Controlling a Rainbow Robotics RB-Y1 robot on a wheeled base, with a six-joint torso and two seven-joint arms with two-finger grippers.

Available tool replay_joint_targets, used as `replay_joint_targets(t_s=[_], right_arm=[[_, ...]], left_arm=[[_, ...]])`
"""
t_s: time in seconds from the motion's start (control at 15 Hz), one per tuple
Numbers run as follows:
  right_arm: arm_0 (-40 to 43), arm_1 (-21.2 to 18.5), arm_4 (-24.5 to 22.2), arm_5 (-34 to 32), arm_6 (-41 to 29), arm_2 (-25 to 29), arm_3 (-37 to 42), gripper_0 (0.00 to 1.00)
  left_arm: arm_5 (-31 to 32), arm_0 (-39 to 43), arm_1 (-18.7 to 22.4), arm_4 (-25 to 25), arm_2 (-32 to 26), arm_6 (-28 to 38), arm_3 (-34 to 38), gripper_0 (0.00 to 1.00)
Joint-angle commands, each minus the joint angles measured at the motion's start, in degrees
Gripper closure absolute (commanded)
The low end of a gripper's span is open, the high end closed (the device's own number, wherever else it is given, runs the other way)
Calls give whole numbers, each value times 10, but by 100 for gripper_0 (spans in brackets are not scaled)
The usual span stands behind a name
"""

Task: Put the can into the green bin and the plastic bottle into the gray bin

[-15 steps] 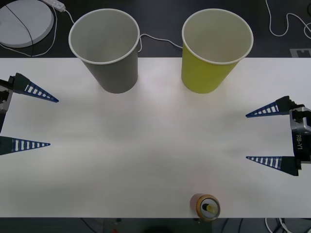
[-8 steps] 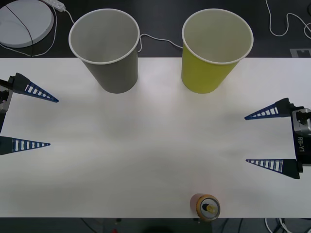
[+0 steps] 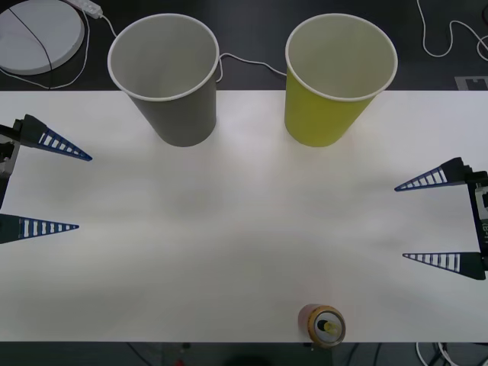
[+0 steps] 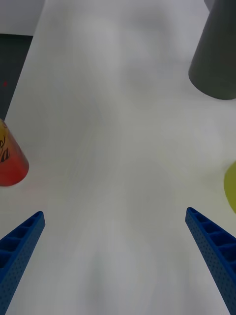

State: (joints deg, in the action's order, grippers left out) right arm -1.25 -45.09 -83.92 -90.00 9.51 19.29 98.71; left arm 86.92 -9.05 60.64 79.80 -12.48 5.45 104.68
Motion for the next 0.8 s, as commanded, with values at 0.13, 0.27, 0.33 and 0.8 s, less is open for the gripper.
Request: replay_joint_targets(t_s=[0.13, 0.27, 0.33, 0.8], right_arm=[[-13, -40, 26, 0, 107, -44, -92, 0], [-13, -64, 59, 0, 150, -82, -147, 0], [-13, -74, 71, 0, 169, -98, -167, 0], [-14, -96, 152, 0, 218, -217, -283, 0]], left_arm=[[0, 0, 0, 0, 0, 0, 0, 0], [0, 0, 0, 0, 0, 0, 0, 0], [0, 0, 0, 0, 0, 0, 0, 0], [0, 0, 0, 0, 0, 0, 0, 0]])
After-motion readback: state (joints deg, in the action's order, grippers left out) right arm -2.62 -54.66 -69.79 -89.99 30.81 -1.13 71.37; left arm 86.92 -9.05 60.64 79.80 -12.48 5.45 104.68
